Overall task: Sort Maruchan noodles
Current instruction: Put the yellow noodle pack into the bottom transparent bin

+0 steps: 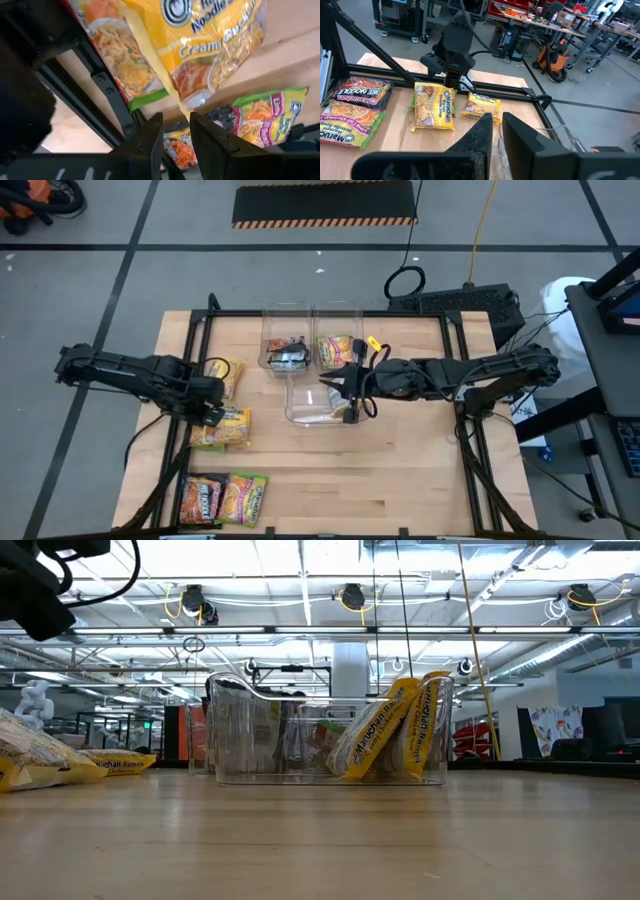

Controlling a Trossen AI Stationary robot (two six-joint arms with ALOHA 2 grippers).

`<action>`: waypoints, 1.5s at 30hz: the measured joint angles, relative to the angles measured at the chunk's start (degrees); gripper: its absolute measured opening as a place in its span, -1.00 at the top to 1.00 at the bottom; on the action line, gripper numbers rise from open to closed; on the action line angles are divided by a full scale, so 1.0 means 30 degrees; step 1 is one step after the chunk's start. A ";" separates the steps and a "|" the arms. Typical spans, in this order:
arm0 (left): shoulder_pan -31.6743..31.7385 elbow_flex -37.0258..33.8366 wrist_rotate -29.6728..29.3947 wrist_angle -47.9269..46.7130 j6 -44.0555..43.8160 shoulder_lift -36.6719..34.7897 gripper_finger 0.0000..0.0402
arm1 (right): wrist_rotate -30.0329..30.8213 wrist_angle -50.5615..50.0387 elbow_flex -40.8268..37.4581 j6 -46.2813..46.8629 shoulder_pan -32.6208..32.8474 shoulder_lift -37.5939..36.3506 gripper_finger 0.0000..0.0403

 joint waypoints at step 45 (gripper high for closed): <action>-0.6877 -0.1629 -0.4139 0.4161 -1.3771 0.0009 0.48 | -0.0021 0.0000 0.0000 -0.0495 0.0000 0.0000 0.80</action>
